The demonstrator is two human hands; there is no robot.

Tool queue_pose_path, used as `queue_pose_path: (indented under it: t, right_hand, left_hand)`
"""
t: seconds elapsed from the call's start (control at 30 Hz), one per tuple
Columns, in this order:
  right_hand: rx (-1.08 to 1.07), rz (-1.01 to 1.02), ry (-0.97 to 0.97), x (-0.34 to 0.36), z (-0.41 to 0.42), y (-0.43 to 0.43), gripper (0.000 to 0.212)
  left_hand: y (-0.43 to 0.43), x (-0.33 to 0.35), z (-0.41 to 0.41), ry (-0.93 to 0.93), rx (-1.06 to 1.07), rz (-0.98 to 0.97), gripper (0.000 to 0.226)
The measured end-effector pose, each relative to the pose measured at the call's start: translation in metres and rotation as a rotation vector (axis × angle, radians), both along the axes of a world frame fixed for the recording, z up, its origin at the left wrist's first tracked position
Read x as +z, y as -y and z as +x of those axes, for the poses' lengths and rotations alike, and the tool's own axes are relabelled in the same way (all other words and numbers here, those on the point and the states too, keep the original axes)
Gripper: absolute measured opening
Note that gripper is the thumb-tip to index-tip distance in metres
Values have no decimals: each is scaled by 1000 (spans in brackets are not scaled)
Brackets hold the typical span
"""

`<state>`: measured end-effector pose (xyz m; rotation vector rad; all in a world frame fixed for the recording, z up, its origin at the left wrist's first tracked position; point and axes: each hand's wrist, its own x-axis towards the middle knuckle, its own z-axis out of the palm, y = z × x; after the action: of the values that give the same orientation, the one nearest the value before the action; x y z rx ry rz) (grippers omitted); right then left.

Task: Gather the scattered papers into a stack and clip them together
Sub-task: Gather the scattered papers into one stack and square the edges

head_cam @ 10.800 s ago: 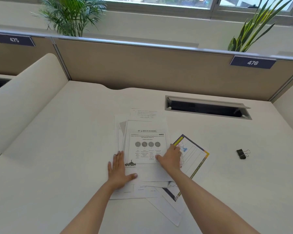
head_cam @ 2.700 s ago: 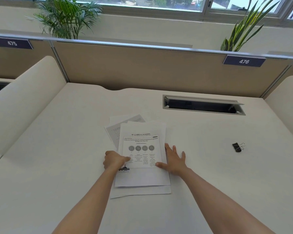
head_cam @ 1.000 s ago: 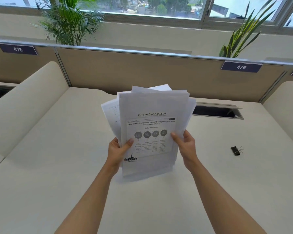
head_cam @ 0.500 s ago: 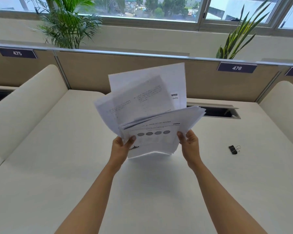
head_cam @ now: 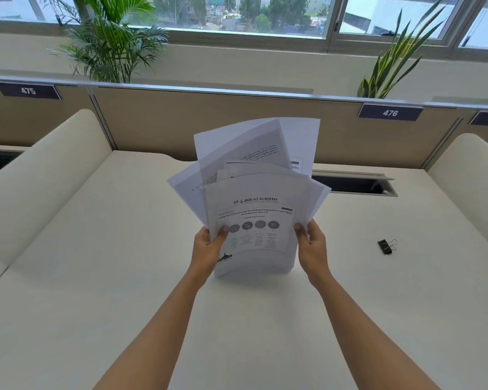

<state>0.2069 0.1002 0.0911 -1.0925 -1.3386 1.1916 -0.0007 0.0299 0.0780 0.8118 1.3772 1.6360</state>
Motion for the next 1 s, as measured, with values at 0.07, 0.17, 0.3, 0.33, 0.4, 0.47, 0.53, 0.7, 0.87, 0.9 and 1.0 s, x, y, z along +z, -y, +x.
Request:
queue_pose_path:
  t: [0.07, 0.17, 0.3, 0.33, 0.4, 0.47, 0.53, 0.7, 0.87, 0.9, 1.0]
  right_hand:
    - [-1, 6, -15, 0, 2, 3, 29]
    - [-4, 15, -36, -2, 4, 8, 27]
    - [-7, 58, -81, -3, 6, 14, 22]
    - [-15, 75, -86, -1, 6, 15, 20]
    - [-27, 102, -84, 3, 5, 14, 17]
    - [-21, 121, -87, 9, 3, 15, 17]
    - [-6, 137, -93, 12, 1, 15, 17]
    - [31, 114, -137, 13, -5, 17, 14]
    - [48, 143, -153, 20, -9, 20, 16]
    - [41, 148, -156, 22, -10, 20, 17]
    - [-4, 169, -176, 29, -12, 16, 16]
  left_hand:
    - [1, 4, -1, 15, 31, 46, 16]
    - [2, 17, -1, 41, 87, 138, 18]
    - [3, 36, 0, 21, 144, 232, 33]
    - [3, 41, 0, 11, 148, 260, 36]
    - [3, 50, 0, -2, 133, 307, 36]
    - [2, 57, 1, -35, 110, 324, 31]
    - [-1, 61, 4, -69, 98, 312, 29]
    - [-5, 60, 12, -49, 112, 273, 28]
    - [-8, 55, 14, -53, 78, 215, 33]
    - [-8, 56, 14, -60, 70, 205, 34]
    - [-8, 62, 14, -74, 107, 226, 22]
